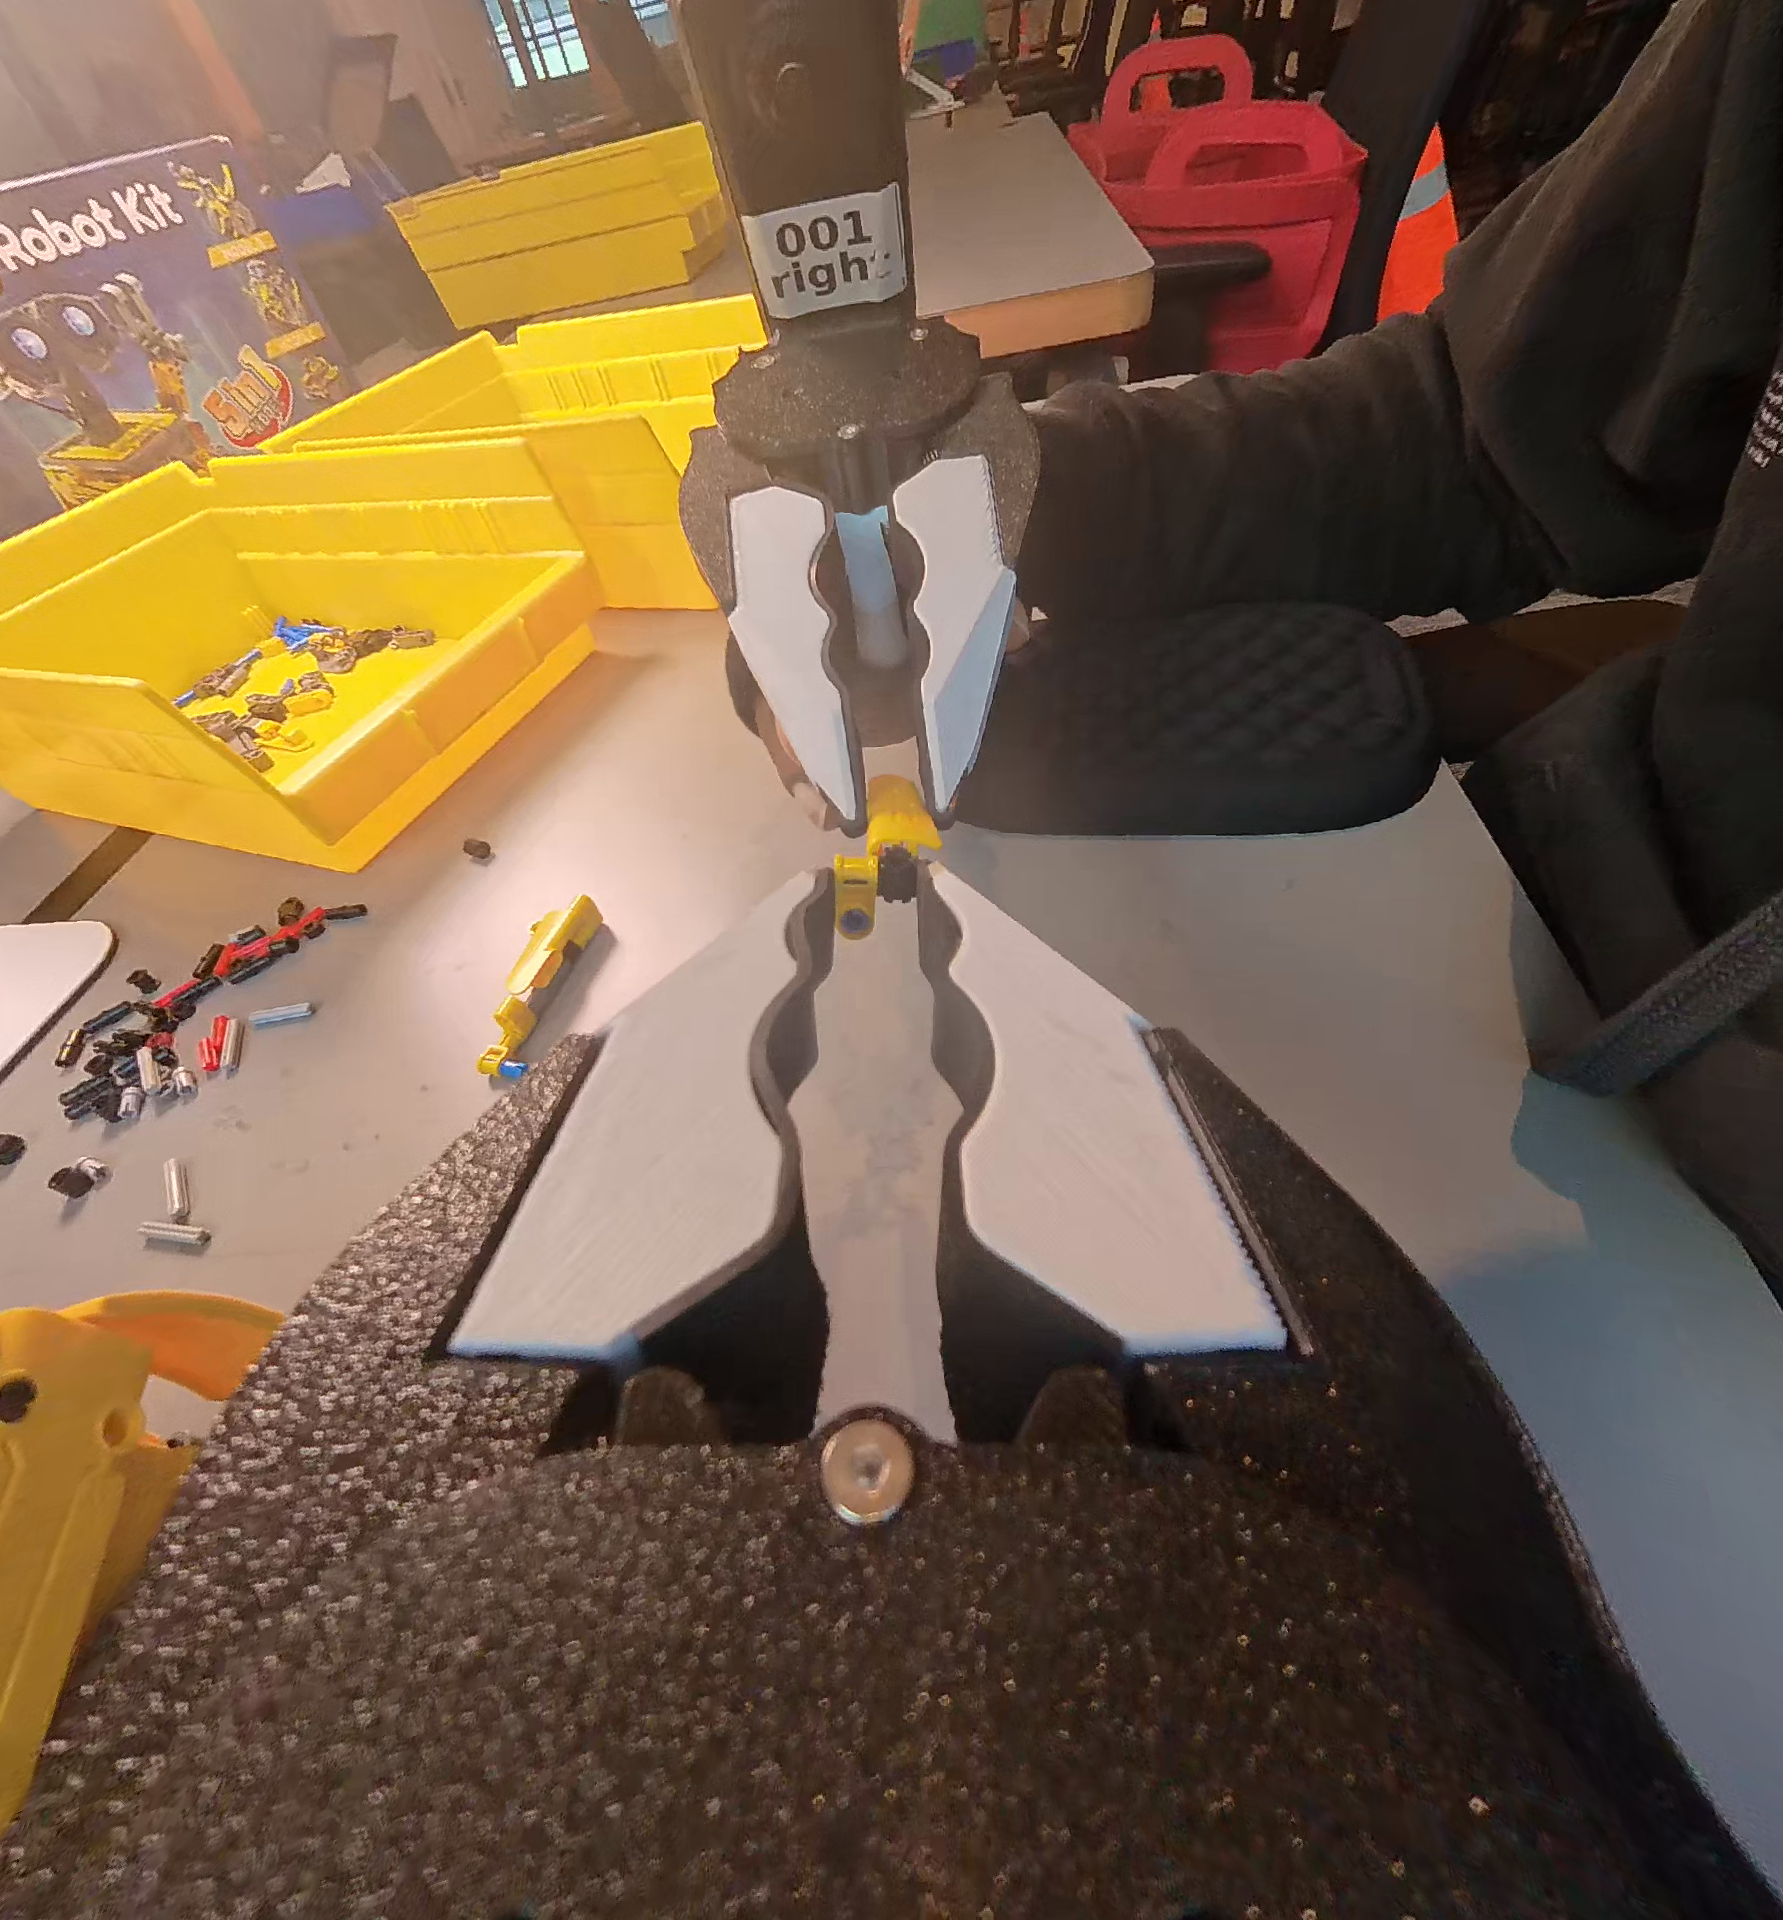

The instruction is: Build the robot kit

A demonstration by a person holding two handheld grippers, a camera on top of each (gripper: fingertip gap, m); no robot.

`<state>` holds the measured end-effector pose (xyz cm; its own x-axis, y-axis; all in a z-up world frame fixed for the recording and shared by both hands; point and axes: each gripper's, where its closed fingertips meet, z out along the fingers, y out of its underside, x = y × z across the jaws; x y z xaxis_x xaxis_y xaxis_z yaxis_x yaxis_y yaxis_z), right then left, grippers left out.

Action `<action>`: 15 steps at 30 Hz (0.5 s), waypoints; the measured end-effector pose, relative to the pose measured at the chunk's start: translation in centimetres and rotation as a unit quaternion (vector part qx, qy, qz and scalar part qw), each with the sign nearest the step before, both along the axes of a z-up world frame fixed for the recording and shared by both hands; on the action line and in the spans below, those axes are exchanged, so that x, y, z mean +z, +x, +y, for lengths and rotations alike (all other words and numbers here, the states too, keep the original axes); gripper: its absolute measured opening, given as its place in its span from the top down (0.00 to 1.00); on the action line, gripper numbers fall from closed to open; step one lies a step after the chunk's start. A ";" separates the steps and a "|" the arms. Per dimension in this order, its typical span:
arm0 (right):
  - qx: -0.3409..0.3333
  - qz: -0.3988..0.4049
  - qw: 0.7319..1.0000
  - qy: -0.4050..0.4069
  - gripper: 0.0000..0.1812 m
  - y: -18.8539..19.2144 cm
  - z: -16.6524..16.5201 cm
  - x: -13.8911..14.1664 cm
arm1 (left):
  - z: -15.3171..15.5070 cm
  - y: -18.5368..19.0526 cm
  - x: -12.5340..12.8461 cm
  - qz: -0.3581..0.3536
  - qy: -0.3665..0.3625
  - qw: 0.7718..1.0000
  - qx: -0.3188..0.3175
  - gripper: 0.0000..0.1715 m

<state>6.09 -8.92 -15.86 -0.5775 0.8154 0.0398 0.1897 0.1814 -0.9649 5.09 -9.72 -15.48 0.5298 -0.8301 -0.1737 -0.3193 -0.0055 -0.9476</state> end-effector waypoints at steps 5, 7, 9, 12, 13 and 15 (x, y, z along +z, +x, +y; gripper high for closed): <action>-0.004 -0.002 1.000 0.017 0.93 0.0 0.0 -0.2 | 0.0 0.0 -0.3 0.011 -0.002 1.000 0.002 0.91; -0.008 -0.001 1.000 0.026 0.93 -0.1 0.1 -0.3 | 0.1 -0.1 -0.5 0.012 -0.005 1.000 0.003 0.91; -0.011 0.002 0.999 0.036 0.93 -0.1 0.1 -0.3 | 0.2 -0.1 -0.5 0.011 -0.007 1.000 0.005 0.91; -0.013 0.004 0.999 0.044 0.93 -0.1 0.1 -0.3 | 0.1 -0.1 -0.5 0.009 -0.009 1.000 0.003 0.91; -0.013 0.003 0.999 0.046 0.93 -0.1 0.1 -0.4 | 0.2 -0.2 -0.6 0.011 -0.009 1.000 0.004 0.91; -0.014 0.004 0.999 0.049 0.93 -0.1 0.1 -0.4 | 0.2 -0.1 -0.6 0.011 -0.009 1.000 0.005 0.92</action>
<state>5.98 -8.82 -16.24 -0.5537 0.8235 0.1237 0.1889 0.2689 -0.9445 4.94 -9.55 -16.07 0.5346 -0.8279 -0.1697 -0.3389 -0.0261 -0.9404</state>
